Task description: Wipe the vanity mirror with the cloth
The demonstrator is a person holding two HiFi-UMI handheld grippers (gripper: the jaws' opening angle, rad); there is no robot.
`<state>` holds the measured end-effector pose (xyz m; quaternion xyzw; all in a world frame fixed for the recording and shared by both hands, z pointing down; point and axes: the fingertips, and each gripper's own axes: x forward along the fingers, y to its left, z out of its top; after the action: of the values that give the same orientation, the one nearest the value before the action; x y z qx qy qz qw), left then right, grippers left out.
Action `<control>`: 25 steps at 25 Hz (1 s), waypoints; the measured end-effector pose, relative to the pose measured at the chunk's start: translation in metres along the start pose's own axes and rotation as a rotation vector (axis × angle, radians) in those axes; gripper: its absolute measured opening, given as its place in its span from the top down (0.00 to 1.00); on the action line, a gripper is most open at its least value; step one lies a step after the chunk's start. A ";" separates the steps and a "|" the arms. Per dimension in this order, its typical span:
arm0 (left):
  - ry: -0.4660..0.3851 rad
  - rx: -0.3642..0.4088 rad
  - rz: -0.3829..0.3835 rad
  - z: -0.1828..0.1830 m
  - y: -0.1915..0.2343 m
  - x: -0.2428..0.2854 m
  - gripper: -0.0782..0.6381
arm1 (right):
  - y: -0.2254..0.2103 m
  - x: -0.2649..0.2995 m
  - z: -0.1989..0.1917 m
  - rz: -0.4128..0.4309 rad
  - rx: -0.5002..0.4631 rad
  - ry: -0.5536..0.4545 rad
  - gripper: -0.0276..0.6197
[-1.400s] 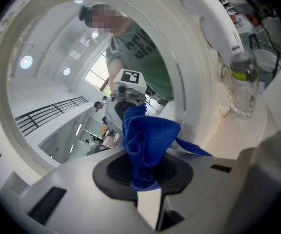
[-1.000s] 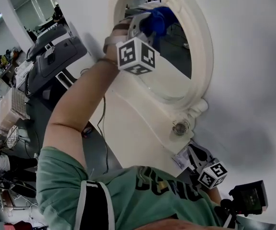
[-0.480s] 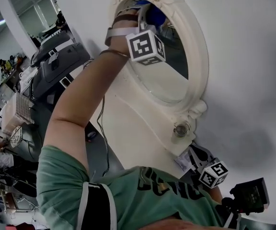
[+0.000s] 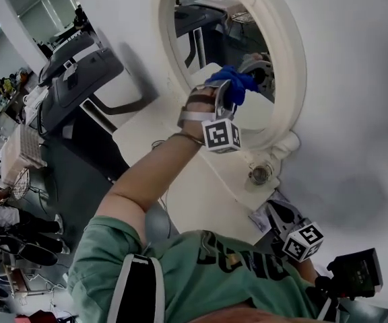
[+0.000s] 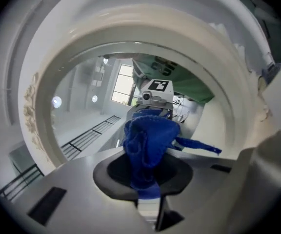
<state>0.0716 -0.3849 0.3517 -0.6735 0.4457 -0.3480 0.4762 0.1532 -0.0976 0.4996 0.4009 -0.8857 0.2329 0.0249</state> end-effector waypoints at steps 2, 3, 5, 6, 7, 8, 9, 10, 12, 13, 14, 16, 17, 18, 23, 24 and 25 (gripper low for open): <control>0.032 -0.024 -0.103 -0.013 -0.064 -0.003 0.78 | 0.001 -0.001 0.000 -0.007 0.001 0.012 0.94; 0.045 -0.030 -0.148 -0.019 -0.093 -0.005 0.78 | 0.001 -0.001 0.000 -0.011 0.000 0.019 0.94; 0.061 -0.039 -0.221 -0.028 -0.139 -0.009 0.78 | 0.002 -0.001 -0.002 -0.016 0.004 0.032 0.94; 0.068 -0.041 -0.254 -0.032 -0.156 -0.011 0.78 | 0.002 -0.001 -0.003 -0.019 0.007 0.037 0.94; 0.075 -0.043 -0.289 -0.035 -0.173 -0.013 0.78 | 0.001 -0.002 -0.004 -0.023 0.011 0.041 0.94; 0.082 -0.050 -0.323 -0.038 -0.187 -0.013 0.78 | 0.000 -0.002 -0.005 -0.026 0.014 0.044 0.94; 0.088 -0.060 -0.349 -0.041 -0.198 -0.014 0.78 | 0.000 -0.002 -0.005 -0.029 0.017 0.047 0.94; 0.091 -0.074 -0.363 -0.043 -0.204 -0.014 0.79 | 0.000 -0.002 -0.005 -0.031 0.019 0.051 0.94; 0.089 -0.101 -0.378 -0.044 -0.203 -0.016 0.79 | 0.003 -0.001 -0.005 -0.030 0.021 0.055 0.94; 0.085 -0.110 -0.388 -0.043 -0.202 -0.017 0.79 | 0.004 0.000 -0.004 -0.029 0.020 0.056 0.94; 0.079 -0.112 -0.399 -0.042 -0.202 -0.018 0.79 | 0.004 0.000 -0.004 -0.027 0.019 0.055 0.94; 0.065 -0.102 -0.422 -0.040 -0.205 -0.020 0.79 | 0.007 0.001 -0.003 -0.019 0.014 0.053 0.94; 0.057 -0.092 -0.434 -0.039 -0.206 -0.021 0.79 | 0.008 0.002 -0.001 -0.014 0.009 0.052 0.94; 0.048 -0.079 -0.448 -0.040 -0.208 -0.022 0.79 | 0.010 0.004 0.001 -0.009 0.003 0.051 0.94; -0.026 0.020 -0.418 -0.038 -0.169 -0.025 0.78 | 0.014 0.010 0.015 -0.008 -0.025 0.029 0.94; -0.045 0.016 -0.376 -0.033 -0.146 -0.024 0.78 | 0.013 0.009 0.015 -0.010 -0.026 0.026 0.94; -0.065 0.004 -0.327 -0.026 -0.119 -0.023 0.78 | 0.011 0.009 0.015 -0.013 -0.026 0.023 0.94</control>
<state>0.0719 -0.3548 0.4720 -0.7470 0.3137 -0.4000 0.4285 0.1414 -0.1038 0.4838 0.4035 -0.8857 0.2259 0.0415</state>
